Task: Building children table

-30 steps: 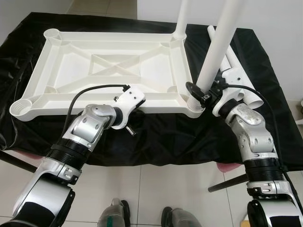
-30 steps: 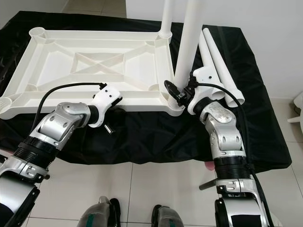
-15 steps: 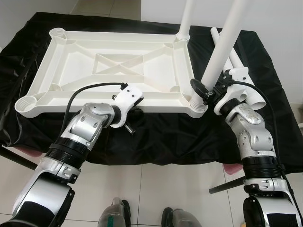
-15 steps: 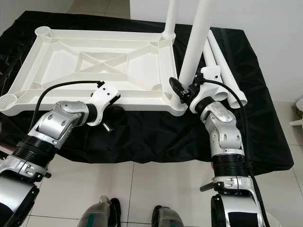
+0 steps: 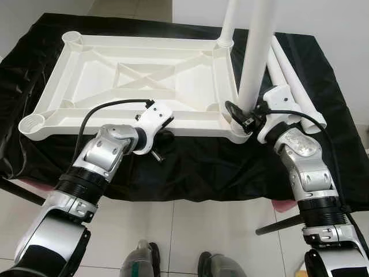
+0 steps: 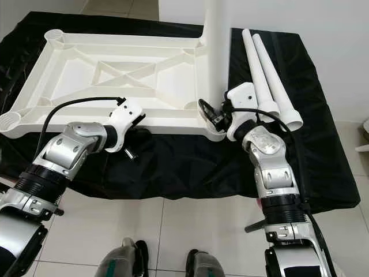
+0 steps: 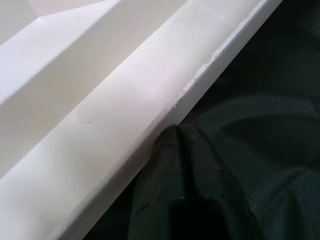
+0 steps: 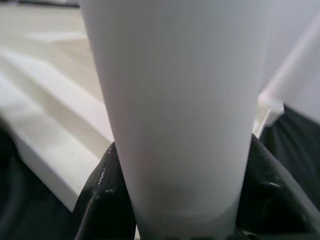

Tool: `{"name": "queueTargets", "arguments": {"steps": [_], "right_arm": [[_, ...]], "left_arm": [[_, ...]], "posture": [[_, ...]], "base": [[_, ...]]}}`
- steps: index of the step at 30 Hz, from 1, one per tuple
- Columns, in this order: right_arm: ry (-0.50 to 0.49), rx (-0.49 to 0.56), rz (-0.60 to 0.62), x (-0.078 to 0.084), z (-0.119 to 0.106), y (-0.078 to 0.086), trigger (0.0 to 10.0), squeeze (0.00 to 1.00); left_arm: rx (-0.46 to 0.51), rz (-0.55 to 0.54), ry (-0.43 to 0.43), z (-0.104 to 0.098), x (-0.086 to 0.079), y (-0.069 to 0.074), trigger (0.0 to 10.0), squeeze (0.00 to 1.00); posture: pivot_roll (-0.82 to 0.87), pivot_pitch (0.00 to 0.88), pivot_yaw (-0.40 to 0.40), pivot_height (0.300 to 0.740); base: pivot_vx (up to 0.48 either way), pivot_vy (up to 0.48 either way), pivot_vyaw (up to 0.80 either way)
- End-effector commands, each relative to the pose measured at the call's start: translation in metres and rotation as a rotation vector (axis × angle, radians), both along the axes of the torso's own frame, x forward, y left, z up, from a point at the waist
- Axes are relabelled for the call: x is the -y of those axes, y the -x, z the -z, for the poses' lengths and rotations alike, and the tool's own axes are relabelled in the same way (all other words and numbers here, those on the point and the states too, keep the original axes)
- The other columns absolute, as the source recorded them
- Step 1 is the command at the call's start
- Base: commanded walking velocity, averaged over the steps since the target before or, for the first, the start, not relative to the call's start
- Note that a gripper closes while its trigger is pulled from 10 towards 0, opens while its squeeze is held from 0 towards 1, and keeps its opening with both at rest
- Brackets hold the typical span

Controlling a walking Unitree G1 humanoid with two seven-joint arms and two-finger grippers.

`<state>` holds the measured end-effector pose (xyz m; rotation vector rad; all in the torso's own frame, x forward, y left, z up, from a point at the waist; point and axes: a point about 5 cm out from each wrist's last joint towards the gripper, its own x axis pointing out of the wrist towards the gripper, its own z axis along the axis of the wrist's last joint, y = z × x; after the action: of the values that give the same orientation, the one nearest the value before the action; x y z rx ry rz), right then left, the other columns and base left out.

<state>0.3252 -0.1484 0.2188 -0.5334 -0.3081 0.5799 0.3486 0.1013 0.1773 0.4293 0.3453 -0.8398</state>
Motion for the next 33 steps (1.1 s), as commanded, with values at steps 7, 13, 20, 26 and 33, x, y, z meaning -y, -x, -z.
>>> {"name": "queueTargets", "arguments": {"steps": [7,13,20,26,33], "right_arm": [[-0.087,-0.001,-0.02,-0.006,-0.001,0.003,10.0,0.0],[-0.519,-0.096,0.029,0.014,-0.015,-0.005,10.0,0.0],[-0.802,-0.1,0.037,0.033,-0.034,-0.008,10.0,0.0],[-0.767,-0.124,0.06,0.033,-0.027,-0.008,10.0,0.0],[-0.597,-0.222,0.111,0.03,-0.011,-0.015,10.0,0.0]], "left_arm": [[0.015,-0.023,-0.018,-0.001,-0.002,-0.002,10.0,0.0],[0.015,-0.026,-0.019,-0.001,-0.003,-0.003,10.0,0.0],[0.015,-0.023,-0.02,0.0,-0.002,-0.003,10.0,0.0],[0.026,-0.022,-0.02,-0.002,-0.001,-0.005,10.0,0.0],[0.125,-0.007,0.096,-0.041,0.01,-0.014,10.0,0.0]], "posture": [[0.01,0.155,0.024,0.74],[0.01,0.151,0.023,0.74],[0.01,0.146,0.025,0.74],[0.01,0.141,0.025,0.74],[0.01,0.135,0.017,0.74]], "base": [[0.0,0.0,0.0],[0.0,0.0,0.0],[0.0,0.0,0.0],[0.0,0.0,0.0],[0.0,0.0,0.0]]}}
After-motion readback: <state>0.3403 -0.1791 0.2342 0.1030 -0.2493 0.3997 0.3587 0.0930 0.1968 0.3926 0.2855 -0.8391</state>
